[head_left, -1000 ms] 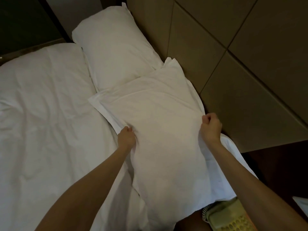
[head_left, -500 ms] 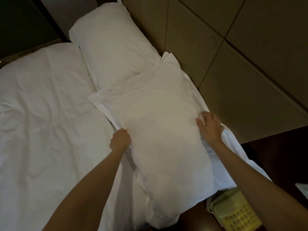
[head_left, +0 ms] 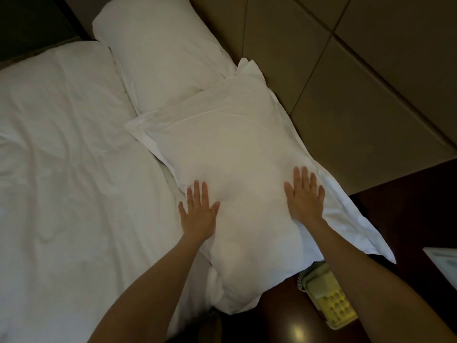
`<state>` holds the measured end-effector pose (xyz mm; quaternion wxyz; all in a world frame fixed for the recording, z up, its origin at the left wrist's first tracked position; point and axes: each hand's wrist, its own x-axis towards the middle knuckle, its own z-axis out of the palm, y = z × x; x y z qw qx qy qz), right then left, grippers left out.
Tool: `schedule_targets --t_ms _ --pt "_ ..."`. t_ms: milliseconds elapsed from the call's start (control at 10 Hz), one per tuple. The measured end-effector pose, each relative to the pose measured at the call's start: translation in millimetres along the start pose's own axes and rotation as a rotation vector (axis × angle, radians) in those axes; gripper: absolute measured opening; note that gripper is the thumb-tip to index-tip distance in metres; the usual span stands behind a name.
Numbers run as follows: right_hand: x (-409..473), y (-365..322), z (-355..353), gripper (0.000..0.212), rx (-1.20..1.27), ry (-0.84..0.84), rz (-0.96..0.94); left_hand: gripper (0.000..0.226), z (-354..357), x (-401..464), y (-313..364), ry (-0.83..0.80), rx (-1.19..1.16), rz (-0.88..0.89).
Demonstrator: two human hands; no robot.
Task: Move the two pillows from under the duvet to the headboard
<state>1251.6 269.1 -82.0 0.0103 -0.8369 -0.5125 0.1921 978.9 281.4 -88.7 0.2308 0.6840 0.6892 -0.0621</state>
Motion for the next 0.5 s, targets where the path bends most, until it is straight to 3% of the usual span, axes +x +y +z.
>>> schedule_targets --t_ms 100,200,300,400,500 --pt "-8 -8 -5 0.058 0.050 0.125 -0.101 0.067 -1 -13 1 0.108 -0.055 -0.036" --pt "-27 -2 -5 0.053 -0.009 0.048 -0.406 0.065 13 -40 -3 0.117 -0.009 0.230" --pt "-35 2 4 0.054 0.024 0.026 -0.103 0.067 28 -64 -12 0.018 0.025 0.196" --pt "-39 -15 -2 0.052 0.043 0.049 -0.001 0.068 27 -74 -22 -0.031 -0.001 0.091" --pt "-38 -24 -18 0.042 0.064 0.157 -0.086 0.063 6 -63 -36 0.000 0.027 0.102"
